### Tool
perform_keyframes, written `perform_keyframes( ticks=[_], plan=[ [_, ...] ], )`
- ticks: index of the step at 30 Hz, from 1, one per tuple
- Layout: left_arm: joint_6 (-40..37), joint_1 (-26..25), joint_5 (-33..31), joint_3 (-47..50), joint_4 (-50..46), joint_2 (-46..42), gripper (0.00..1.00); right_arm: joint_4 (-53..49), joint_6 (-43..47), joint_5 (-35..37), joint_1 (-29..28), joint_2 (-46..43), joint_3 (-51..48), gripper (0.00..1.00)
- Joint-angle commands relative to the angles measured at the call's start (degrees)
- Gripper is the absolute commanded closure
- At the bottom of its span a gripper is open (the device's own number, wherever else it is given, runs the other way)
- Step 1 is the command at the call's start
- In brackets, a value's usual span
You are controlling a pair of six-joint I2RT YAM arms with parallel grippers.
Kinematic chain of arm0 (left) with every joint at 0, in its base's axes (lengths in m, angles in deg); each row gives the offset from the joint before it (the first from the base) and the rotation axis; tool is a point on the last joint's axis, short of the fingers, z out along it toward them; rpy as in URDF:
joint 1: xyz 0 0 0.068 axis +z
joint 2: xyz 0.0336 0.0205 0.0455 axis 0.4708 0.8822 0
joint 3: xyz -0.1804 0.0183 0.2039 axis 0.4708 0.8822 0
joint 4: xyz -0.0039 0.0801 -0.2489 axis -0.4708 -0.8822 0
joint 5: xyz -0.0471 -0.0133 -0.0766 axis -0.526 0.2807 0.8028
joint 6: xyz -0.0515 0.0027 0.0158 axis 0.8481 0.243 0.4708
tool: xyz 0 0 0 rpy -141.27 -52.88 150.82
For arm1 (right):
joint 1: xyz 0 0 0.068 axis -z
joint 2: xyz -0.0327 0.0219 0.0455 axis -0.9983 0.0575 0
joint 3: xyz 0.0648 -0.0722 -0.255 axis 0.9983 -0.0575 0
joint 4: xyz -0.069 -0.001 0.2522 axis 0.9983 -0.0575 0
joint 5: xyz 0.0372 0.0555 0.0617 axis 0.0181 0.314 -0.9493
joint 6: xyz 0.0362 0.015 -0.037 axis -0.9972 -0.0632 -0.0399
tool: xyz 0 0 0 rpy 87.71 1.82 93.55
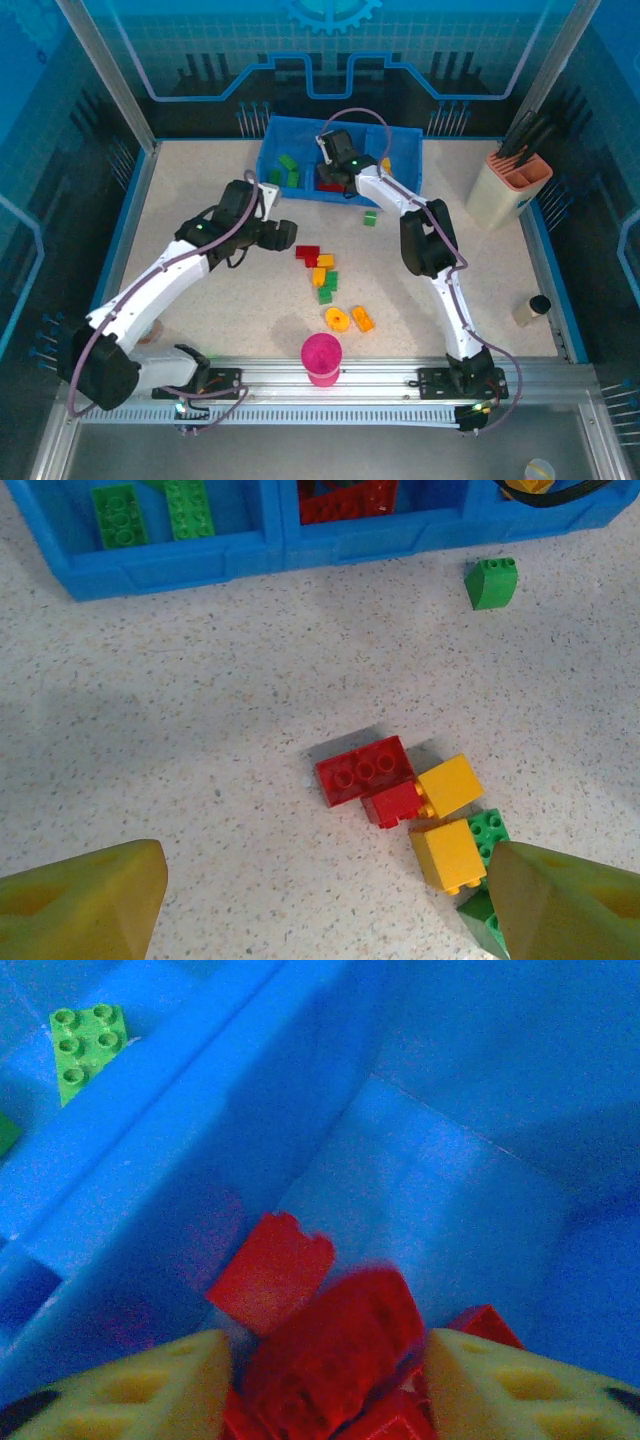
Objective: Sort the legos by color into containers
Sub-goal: Place the lego in the container, then pick up the lego from the center of the table.
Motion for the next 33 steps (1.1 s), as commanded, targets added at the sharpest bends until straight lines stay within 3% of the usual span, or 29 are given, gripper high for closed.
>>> perform_keyframes(
  ticks=[1,7,12,20,26,33],
  plan=[
    [1.8,-1.9,-2.1,-3.1,3.4,2.6,0.15,1.7,0.7,-2.6,0.8,-4.0,-1.7,0.34],
    [2.2,-8.1,-10.9,-10.2,4.2,14.9,0.14,4.5,0.2,-4.7,1.8,-14.2,-8.1,0.29],
    [4.3,-11.0,-9.4,-15.8,9.2,24.9,0.14,5.7,0.3,-7.0,3.3,-25.4,-14.9,0.27],
    [5.8,-16.2,-10.4,-30.4,8.7,42.8,0.13,7.8,-1.7,-8.2,8.2,-41.7,-30.2,0.26],
    [7.7,-17.1,-10.5,-37.4,8.7,50.4,0.13,11.5,-5.8,-9.7,12.5,-48.4,-42.0,0.26],
    [7.7,-17.6,-11.5,-45.9,6.7,57.7,0.13,12.7,-9.8,-13.2,16.0,-50.4,-47.9,0.25]
  ],
)
